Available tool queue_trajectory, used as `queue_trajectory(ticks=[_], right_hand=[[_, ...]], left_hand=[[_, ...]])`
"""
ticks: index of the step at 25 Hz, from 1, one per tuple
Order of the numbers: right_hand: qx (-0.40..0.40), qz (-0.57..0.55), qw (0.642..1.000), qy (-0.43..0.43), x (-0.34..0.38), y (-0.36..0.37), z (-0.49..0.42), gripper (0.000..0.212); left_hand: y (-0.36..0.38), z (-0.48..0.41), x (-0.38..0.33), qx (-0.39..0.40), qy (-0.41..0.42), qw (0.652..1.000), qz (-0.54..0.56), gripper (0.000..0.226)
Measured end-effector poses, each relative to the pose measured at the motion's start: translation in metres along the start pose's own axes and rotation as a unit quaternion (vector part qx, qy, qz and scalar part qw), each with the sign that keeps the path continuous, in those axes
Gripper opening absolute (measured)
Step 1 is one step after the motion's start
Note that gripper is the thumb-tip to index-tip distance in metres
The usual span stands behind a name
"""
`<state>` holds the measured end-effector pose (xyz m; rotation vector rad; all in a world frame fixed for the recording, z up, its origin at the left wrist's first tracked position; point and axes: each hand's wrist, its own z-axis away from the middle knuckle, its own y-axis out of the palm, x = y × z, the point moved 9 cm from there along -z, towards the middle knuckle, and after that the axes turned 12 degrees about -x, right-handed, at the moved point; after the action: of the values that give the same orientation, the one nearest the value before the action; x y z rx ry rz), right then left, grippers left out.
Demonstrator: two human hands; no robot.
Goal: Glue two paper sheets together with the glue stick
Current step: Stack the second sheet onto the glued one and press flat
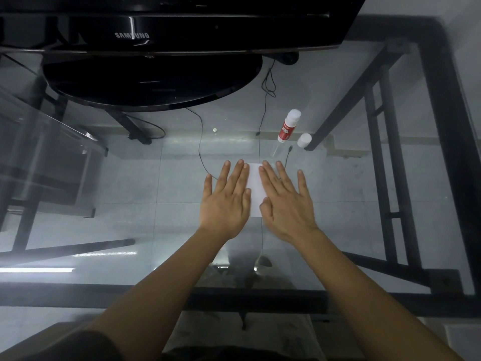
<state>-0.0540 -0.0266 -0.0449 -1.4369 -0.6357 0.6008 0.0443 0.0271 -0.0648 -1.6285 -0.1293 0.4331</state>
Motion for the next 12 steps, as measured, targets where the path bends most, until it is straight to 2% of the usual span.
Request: queue_trajectory(ticks=[6, 10, 12], right_hand=[[-0.010, 0.003, 0.999, 0.052, -0.027, 0.004, -0.004, 0.061], [0.001, -0.041, 0.999, 0.004, -0.025, 0.006, 0.003, 0.058], [0.007, -0.048, 0.999, 0.008, -0.029, 0.009, 0.005, 0.059]], left_hand=[[0.000, -0.001, 0.000, -0.007, 0.001, 1.000, 0.000, 0.052], [0.001, -0.001, 0.001, -0.008, -0.006, 1.000, 0.003, 0.053], [0.001, -0.001, 0.001, -0.003, -0.006, 1.000, 0.011, 0.053]])
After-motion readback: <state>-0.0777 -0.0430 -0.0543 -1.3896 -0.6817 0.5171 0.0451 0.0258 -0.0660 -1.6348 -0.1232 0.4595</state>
